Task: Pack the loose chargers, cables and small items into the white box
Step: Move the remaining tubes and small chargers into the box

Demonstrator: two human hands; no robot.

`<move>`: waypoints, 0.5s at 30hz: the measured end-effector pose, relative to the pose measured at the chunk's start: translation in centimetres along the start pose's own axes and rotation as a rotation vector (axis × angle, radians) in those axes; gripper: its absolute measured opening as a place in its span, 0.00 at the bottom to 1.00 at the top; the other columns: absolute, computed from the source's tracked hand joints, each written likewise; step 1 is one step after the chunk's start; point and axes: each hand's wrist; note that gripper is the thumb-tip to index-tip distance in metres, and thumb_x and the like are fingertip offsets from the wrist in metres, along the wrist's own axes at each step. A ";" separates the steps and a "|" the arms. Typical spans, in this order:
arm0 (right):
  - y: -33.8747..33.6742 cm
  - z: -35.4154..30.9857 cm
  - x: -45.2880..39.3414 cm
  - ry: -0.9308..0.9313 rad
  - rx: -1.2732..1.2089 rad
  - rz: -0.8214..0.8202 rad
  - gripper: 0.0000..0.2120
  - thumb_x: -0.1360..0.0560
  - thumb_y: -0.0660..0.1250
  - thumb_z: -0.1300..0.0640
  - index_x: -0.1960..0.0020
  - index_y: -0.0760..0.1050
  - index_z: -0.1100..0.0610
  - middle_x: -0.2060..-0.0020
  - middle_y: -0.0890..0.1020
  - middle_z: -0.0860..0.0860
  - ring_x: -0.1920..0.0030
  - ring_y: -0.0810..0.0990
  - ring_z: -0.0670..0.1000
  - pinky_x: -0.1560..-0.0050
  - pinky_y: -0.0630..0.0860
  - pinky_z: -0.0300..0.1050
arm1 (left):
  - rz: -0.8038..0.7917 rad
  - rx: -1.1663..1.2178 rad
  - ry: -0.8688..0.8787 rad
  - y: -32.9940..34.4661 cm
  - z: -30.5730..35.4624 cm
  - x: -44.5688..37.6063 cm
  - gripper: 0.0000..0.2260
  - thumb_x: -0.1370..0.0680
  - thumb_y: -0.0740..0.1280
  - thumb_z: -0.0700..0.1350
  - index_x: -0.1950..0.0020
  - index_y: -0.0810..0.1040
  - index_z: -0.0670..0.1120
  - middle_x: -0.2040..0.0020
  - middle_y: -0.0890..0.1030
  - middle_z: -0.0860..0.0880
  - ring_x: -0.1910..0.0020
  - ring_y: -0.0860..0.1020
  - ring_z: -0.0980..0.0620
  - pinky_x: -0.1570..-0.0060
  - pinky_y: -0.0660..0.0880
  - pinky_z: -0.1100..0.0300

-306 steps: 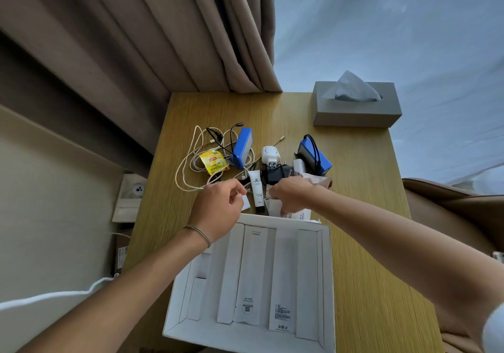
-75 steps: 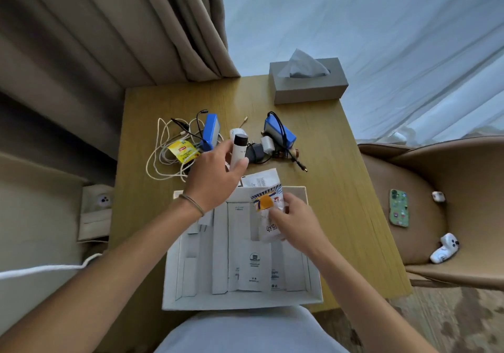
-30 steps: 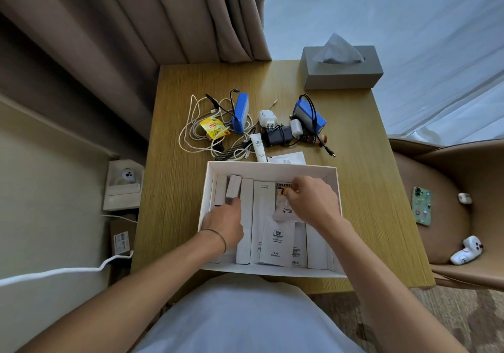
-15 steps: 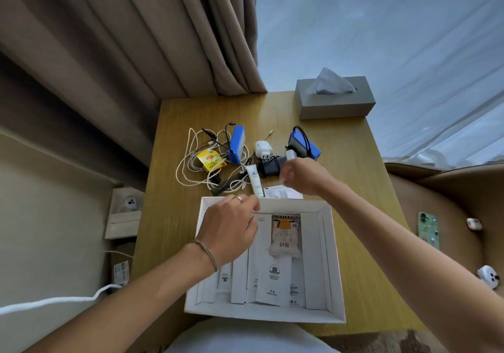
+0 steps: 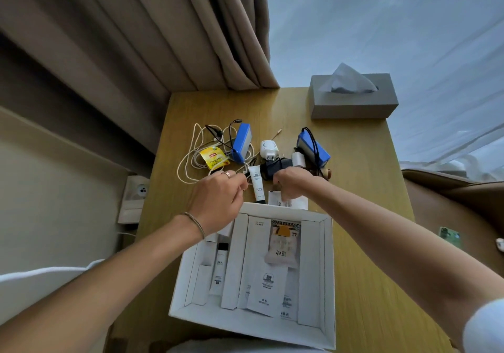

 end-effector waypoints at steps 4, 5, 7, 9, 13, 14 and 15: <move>0.7 0.3 -0.2 0.028 -0.036 -0.027 0.09 0.28 0.73 0.57 0.49 0.81 0.58 0.61 0.81 0.52 0.60 0.80 0.53 0.62 0.80 0.47 | -0.056 -0.061 0.008 0.4 0.4 -0.9 0.04 0.24 0.65 0.43 0.53 0.79 0.50 0.61 0.79 0.55 0.62 0.76 0.54 0.66 0.69 0.63; 0.9 0.4 -0.1 0.037 -0.044 -0.034 0.07 0.28 0.73 0.58 0.52 0.81 0.59 0.62 0.81 0.52 0.60 0.81 0.53 0.60 0.81 0.49 | -0.077 -0.066 0.014 0.4 0.6 -1.3 0.05 0.23 0.64 0.43 0.52 0.79 0.50 0.61 0.79 0.54 0.61 0.76 0.53 0.65 0.71 0.61; 1.3 0.7 0.1 0.054 -0.055 -0.024 0.04 0.28 0.72 0.60 0.59 0.77 0.58 0.64 0.80 0.52 0.61 0.80 0.53 0.59 0.82 0.49 | -0.145 -0.048 0.012 0.5 0.9 -2.2 0.07 0.22 0.63 0.42 0.49 0.79 0.50 0.57 0.80 0.53 0.58 0.78 0.52 0.60 0.76 0.56; 1.4 0.9 0.7 0.067 -0.071 0.002 0.09 0.29 0.71 0.61 0.64 0.73 0.57 0.66 0.77 0.51 0.63 0.78 0.53 0.64 0.78 0.46 | -0.231 -0.020 -0.003 1.0 1.1 -3.5 0.10 0.21 0.61 0.40 0.45 0.79 0.50 0.52 0.81 0.52 0.54 0.79 0.49 0.55 0.78 0.51; -0.1 1.5 2.4 0.101 -0.123 0.183 0.01 0.28 0.68 0.61 0.57 0.77 0.57 0.62 0.81 0.53 0.60 0.82 0.55 0.64 0.79 0.47 | -0.415 -0.080 0.020 2.5 1.0 -6.4 0.15 0.23 0.62 0.35 0.42 0.78 0.52 0.48 0.81 0.51 0.52 0.80 0.48 0.57 0.77 0.54; -0.5 1.7 3.0 0.109 -0.162 0.247 0.02 0.28 0.68 0.61 0.55 0.77 0.57 0.61 0.81 0.53 0.59 0.83 0.55 0.63 0.81 0.48 | -0.459 -0.104 0.036 2.9 0.9 -7.1 0.17 0.24 0.63 0.34 0.41 0.78 0.52 0.47 0.81 0.51 0.52 0.79 0.49 0.57 0.75 0.55; -0.9 1.8 3.6 0.118 -0.215 0.307 0.03 0.27 0.67 0.61 0.54 0.78 0.57 0.61 0.82 0.53 0.59 0.83 0.55 0.63 0.83 0.50 | -0.501 -0.126 0.053 3.3 0.8 -7.7 0.18 0.25 0.63 0.34 0.40 0.77 0.52 0.46 0.80 0.51 0.51 0.79 0.49 0.56 0.76 0.55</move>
Point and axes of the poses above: each hand's wrist, its own x-axis away from the middle knuckle, its own y-axis out of the palm, z = x × y
